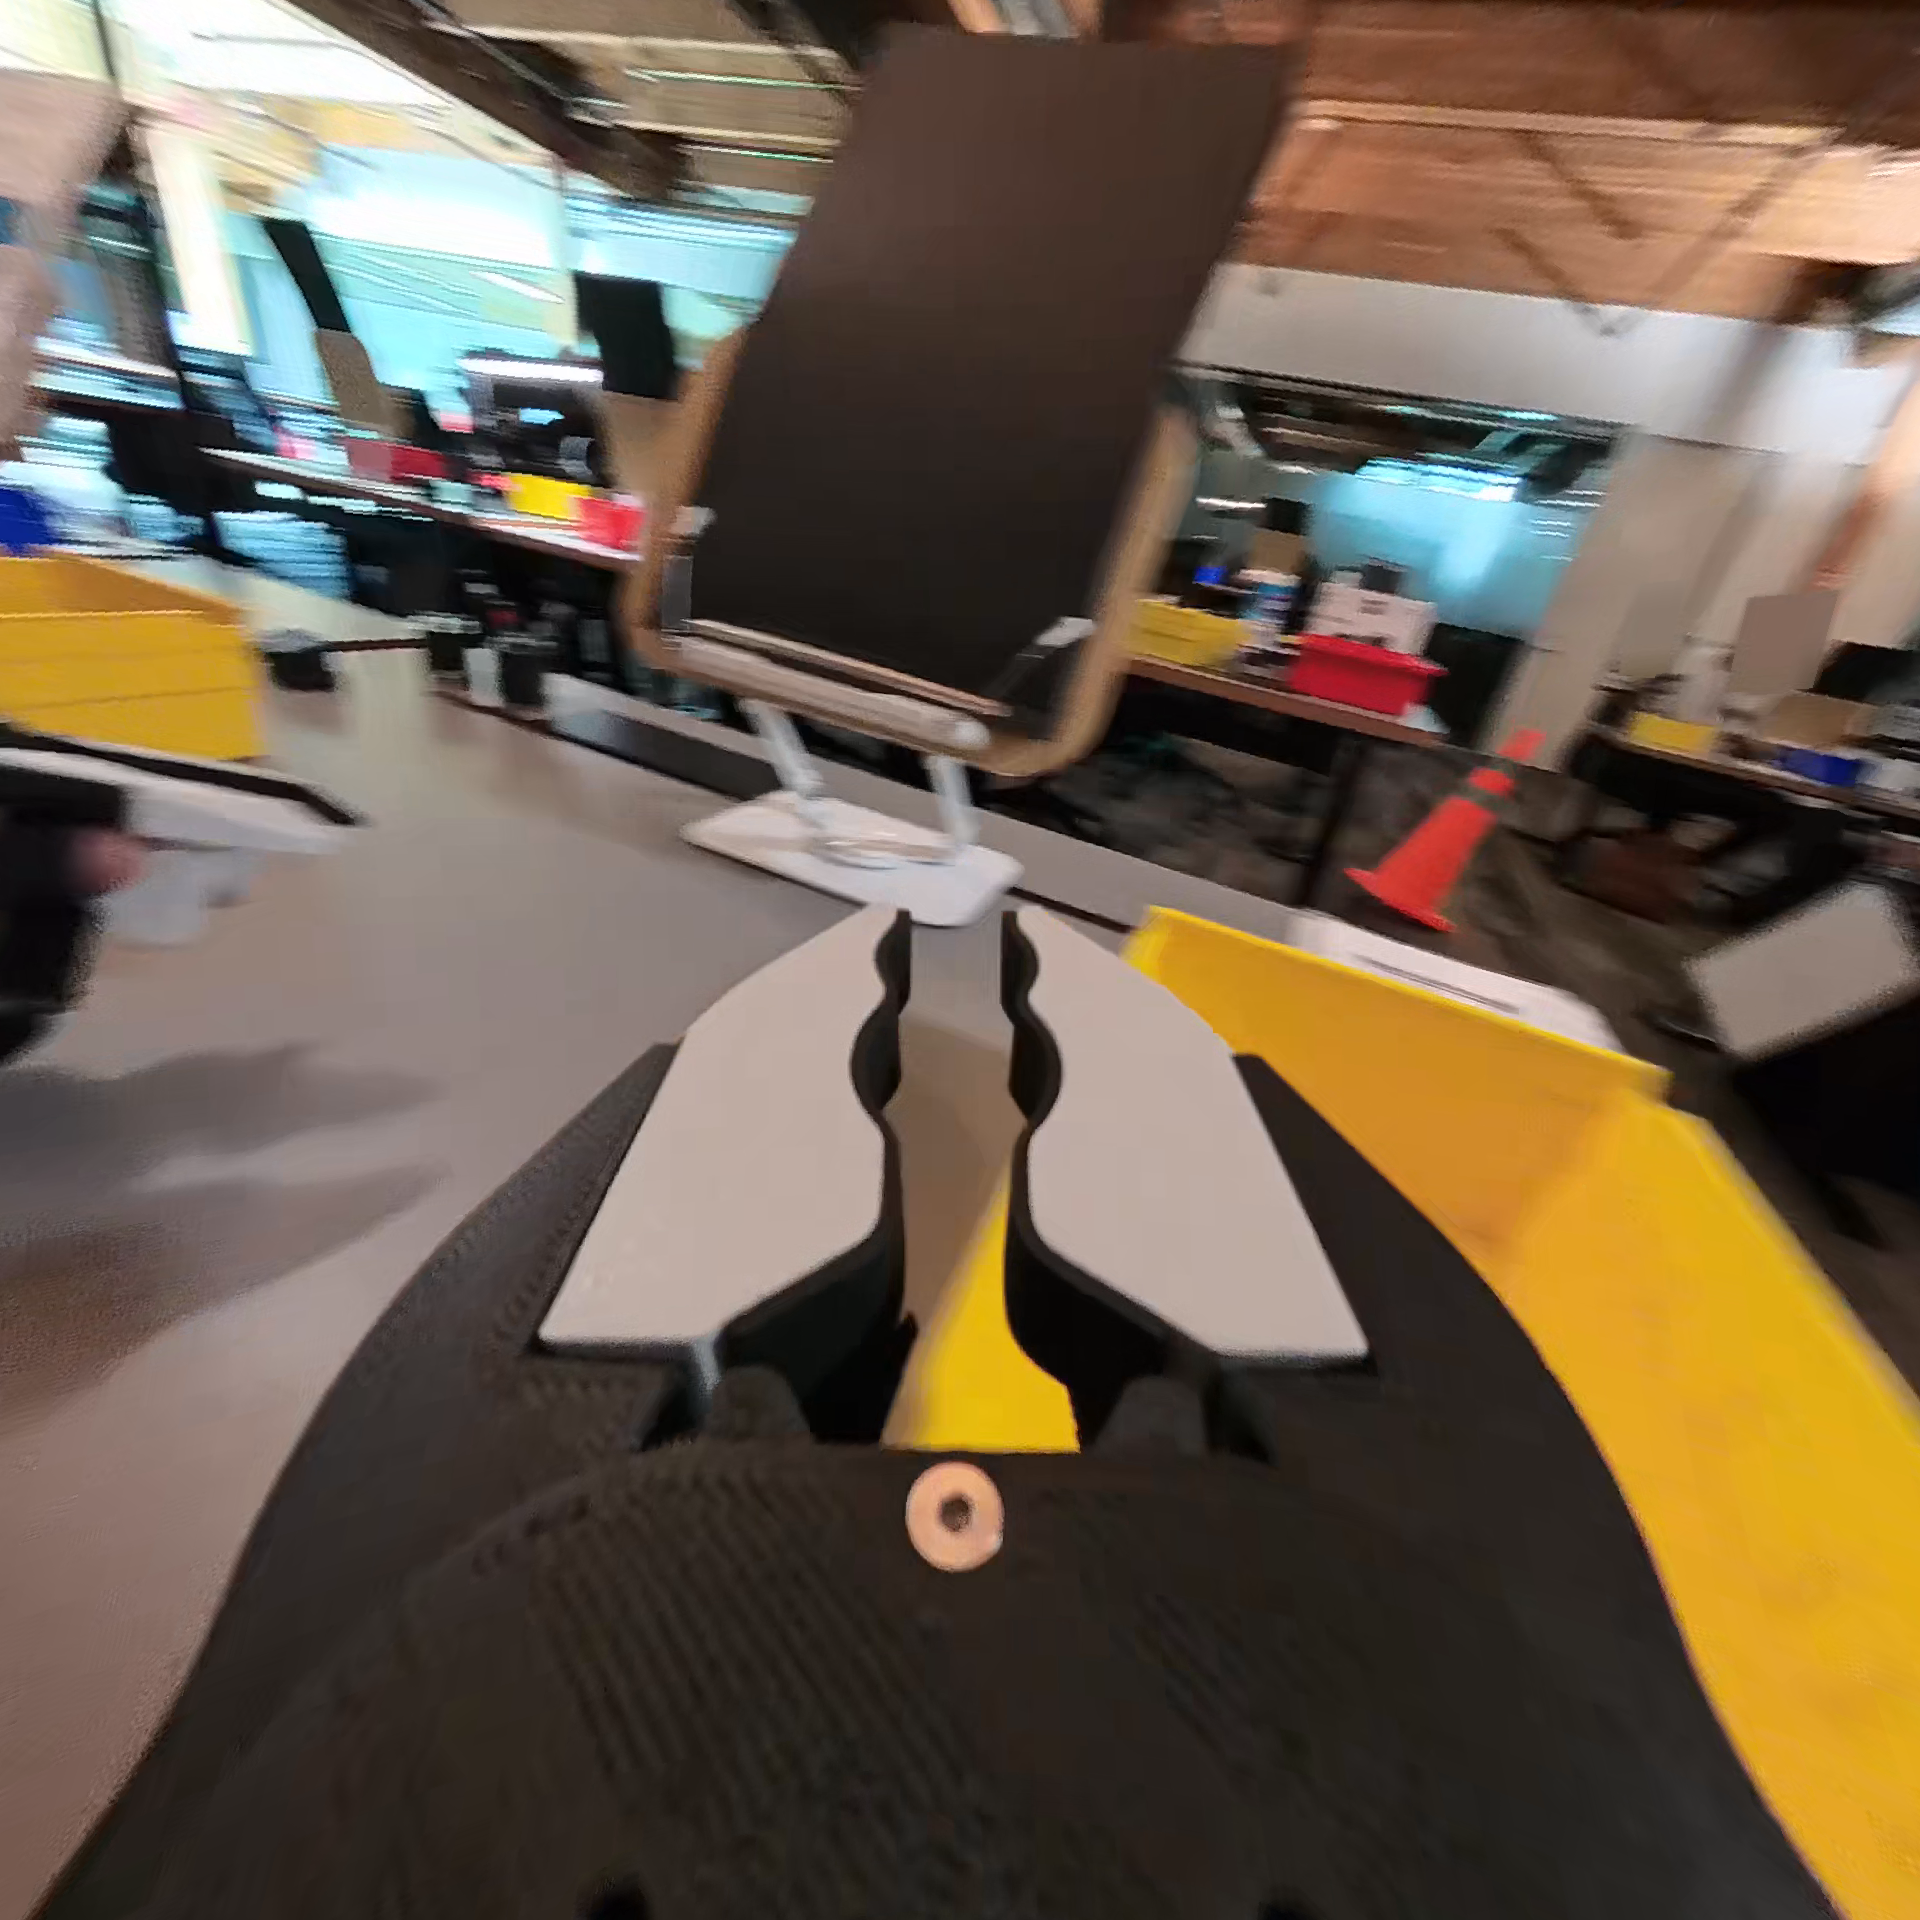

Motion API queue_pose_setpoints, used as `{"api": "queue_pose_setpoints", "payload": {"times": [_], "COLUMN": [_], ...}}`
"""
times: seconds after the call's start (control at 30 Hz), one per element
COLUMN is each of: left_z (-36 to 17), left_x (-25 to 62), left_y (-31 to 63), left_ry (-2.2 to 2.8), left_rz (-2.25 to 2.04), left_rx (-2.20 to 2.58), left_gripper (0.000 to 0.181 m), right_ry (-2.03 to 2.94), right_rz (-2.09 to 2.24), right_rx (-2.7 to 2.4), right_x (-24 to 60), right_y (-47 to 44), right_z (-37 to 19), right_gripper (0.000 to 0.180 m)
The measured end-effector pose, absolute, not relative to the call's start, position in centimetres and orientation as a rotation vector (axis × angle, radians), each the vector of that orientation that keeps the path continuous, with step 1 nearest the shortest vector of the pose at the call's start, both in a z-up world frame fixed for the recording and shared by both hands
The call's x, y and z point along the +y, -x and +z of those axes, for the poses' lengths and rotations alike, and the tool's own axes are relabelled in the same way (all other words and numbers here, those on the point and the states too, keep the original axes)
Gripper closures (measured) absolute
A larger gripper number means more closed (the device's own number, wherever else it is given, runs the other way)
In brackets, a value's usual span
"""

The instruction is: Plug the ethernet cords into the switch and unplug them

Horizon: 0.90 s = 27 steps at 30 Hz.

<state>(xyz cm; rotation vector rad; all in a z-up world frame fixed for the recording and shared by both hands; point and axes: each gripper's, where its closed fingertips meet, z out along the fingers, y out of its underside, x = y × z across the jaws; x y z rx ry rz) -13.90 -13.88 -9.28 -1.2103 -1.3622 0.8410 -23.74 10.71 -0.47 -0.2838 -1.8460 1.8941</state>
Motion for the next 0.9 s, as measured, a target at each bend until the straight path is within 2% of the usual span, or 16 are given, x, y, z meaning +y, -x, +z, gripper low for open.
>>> {"api": "queue_pose_setpoints", "payload": {"times": [0.2,0.33,0.47,0.67,0.73,0.9], "left_z": [-10.3,-10.4,-10.2,-10.3,-9.9,-4.9], "left_x": [-14.5,-14.4,-14.4,-14.9,-15.4,-22.8], "left_y": [13.3,13.1,13.3,13.6,13.3,9.7], "left_ry": [1.278,1.237,1.272,1.266,1.265,1.32], "left_rz": [0.901,0.851,0.837,0.775,0.781,0.961], "left_rx": [-1.393,-1.394,-1.38,-1.379,-1.386,-1.502], "left_gripper": [0.147,0.147,0.147,0.147,0.147,0.147], "right_ry": [0.17,0.139,0.104,-0.098,-0.058,0.026], "right_rz": [2.072,2.058,2.113,1.887,1.879,1.948], "right_rx": [-2.123,-2.289,-2.377,-2.491,-2.487,-2.582], "right_x": [1.2,-3.9,-7.8,-6.8,-6.3,-6.4], "right_y": [15.6,14.0,13.9,14.4,14.9,14.5], "right_z": [-4.7,-7.4,-7.4,-11.0,-10.6,-11.0], "right_gripper": [0.161,0.161,0.161,0.162,0.163,0.161]}}
